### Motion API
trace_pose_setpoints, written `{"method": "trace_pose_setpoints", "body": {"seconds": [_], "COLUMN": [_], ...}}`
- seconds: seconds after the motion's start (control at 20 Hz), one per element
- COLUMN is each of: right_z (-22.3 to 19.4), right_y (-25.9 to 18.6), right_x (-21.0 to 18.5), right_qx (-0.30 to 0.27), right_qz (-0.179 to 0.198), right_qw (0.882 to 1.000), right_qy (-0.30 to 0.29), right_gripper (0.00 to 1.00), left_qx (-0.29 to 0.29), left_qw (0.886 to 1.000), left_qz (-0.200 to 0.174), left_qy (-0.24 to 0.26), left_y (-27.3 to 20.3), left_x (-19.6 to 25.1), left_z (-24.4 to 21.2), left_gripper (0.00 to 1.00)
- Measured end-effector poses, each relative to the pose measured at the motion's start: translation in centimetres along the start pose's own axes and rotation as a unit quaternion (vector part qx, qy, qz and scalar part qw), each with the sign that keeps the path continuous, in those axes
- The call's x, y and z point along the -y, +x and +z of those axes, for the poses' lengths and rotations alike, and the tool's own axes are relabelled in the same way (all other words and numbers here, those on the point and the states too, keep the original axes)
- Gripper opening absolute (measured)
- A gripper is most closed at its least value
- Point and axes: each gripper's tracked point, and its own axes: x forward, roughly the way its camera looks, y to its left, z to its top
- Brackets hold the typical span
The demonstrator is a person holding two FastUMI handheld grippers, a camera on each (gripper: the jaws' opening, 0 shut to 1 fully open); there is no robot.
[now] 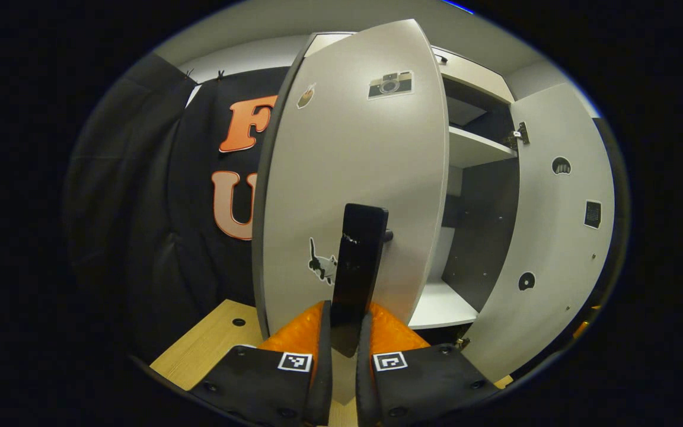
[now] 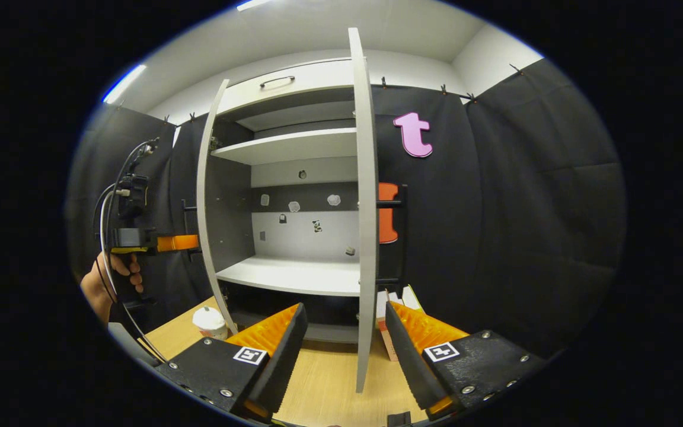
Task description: Open the right door of the double-door shoe cabinet with the right hand, and open the left door with the left hand.
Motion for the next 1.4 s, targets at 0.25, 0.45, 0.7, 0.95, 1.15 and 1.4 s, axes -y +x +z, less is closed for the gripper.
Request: {"method": "trace_pose_setpoints", "body": {"seconds": [0.25, 0.45, 0.7, 0.95, 1.15, 1.4], "right_z": [0.7, 1.1, 0.3, 0.9, 1.3, 3.0], "right_y": [1.2, 1.7, 2.3, 3.0, 4.0, 4.1], "right_x": [-2.5, -4.0, -4.1, -5.3, -6.4, -7.6], "right_qx": [0.005, 0.006, -0.003, 0.001, 0.006, 0.023], "right_qz": [0.031, 0.048, 0.043, 0.051, 0.059, 0.061], "right_qw": [0.999, 0.999, 0.999, 0.999, 0.998, 0.998], "right_qy": [-0.006, -0.014, -0.015, -0.001, -0.007, -0.02], "right_gripper": [0.82, 0.82, 0.81, 0.82, 0.81, 0.82], "left_qx": [0.006, 0.007, 0.013, 0.005, -0.001, 0.014], "left_qw": [0.999, 0.999, 0.998, 0.993, 0.99, 0.987], "left_qz": [0.031, 0.038, 0.067, 0.115, 0.143, 0.161], "left_qy": [0.004, -0.009, -0.002, 0.016, 0.014, 0.01], "left_y": [0.1, -0.7, -1.1, -1.9, -2.6, -3.6], "left_x": [-0.9, -1.5, -3.1, -5.5, -7.5, -8.0], "left_z": [0.1, -0.1, 0.2, 0.0, -0.3, 0.0], "left_gripper": [0.18, 0.18, 0.17, 0.11, 0.09, 0.08]}}
